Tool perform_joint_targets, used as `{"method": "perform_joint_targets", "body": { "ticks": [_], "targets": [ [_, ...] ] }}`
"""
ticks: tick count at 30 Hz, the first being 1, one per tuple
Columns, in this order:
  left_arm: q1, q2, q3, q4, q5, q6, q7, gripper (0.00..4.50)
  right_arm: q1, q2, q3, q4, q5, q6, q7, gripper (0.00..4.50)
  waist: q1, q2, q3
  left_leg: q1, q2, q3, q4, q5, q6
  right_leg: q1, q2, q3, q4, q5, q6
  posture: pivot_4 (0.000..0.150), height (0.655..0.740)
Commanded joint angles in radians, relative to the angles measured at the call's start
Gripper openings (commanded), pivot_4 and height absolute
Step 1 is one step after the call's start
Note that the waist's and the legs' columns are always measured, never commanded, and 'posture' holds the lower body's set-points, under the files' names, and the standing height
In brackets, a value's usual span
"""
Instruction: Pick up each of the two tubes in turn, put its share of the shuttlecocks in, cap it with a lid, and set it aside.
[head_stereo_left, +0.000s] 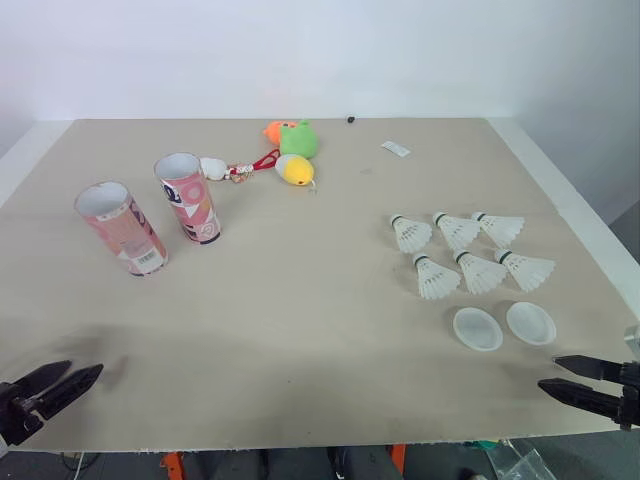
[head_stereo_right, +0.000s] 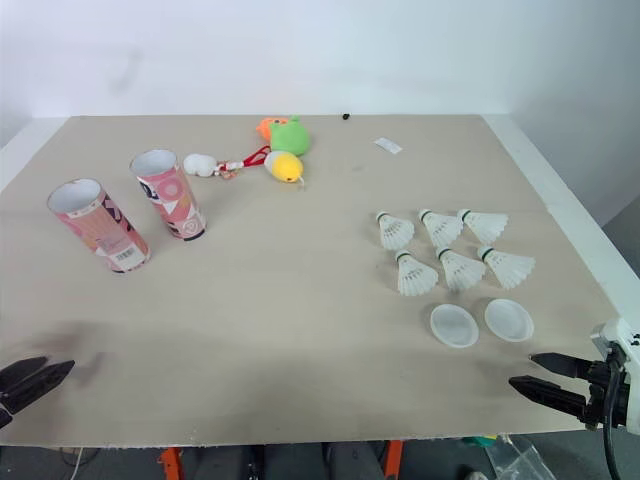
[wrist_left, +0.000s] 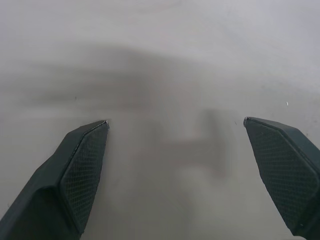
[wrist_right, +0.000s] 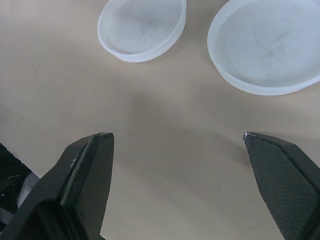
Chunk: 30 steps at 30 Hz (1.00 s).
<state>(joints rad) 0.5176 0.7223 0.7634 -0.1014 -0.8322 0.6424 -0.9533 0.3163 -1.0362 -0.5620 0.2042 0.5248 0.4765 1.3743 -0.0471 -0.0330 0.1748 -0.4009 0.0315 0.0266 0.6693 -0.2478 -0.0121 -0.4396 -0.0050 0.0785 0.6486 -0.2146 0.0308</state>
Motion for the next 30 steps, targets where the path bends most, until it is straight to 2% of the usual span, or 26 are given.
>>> {"method": "perform_joint_targets", "body": {
  "ticks": [1,12,18,24,30],
  "targets": [
    [-0.011,0.004,0.015,-0.023,-0.02,0.017,-0.003,4.5,-0.015,-0.017,-0.011,0.007,0.0,-0.007,0.013,4.43,0.0,0.0,0.0,0.0,0.0,0.0,0.0,0.0,0.0,0.0,0.0,0.0,0.0,0.0,0.0,0.15,0.7323],
    [-0.078,0.005,0.0,-0.024,-0.041,0.043,0.0,4.5,-0.022,-0.008,-0.001,-0.041,0.006,-0.01,0.014,4.43,0.0,0.0,0.0,0.0,0.0,0.0,0.0,0.0,0.0,0.0,0.0,0.0,0.0,0.0,0.0,0.15,0.7323],
    [-0.103,-0.041,0.015,-0.066,-0.084,0.042,0.037,4.5,-0.063,0.027,0.069,-0.258,0.088,0.048,0.003,4.43,0.0,0.0,0.0,0.001,0.0,0.0,0.001,0.0,0.0,0.001,0.0,0.001,0.001,0.0,0.001,0.15,0.7323],
    [-0.087,-0.136,0.043,-0.202,-0.125,0.01,0.125,4.5,-0.306,0.11,0.24,-0.444,0.228,0.19,-0.075,4.43,-0.002,-0.003,-0.001,0.002,0.002,0.001,0.002,0.0,0.0,0.002,0.002,0.002,0.002,0.001,0.001,0.15,0.7323],
    [-0.001,-0.228,0.063,-0.326,-0.116,-0.047,0.183,4.5,-0.602,0.217,0.447,-0.452,0.229,0.264,-0.144,4.43,-0.001,-0.007,-0.002,0.002,0.002,0.001,0.002,0.0,0.0,0.002,0.002,0.003,0.002,0.002,0.001,0.15,0.7323]
  ]
}}
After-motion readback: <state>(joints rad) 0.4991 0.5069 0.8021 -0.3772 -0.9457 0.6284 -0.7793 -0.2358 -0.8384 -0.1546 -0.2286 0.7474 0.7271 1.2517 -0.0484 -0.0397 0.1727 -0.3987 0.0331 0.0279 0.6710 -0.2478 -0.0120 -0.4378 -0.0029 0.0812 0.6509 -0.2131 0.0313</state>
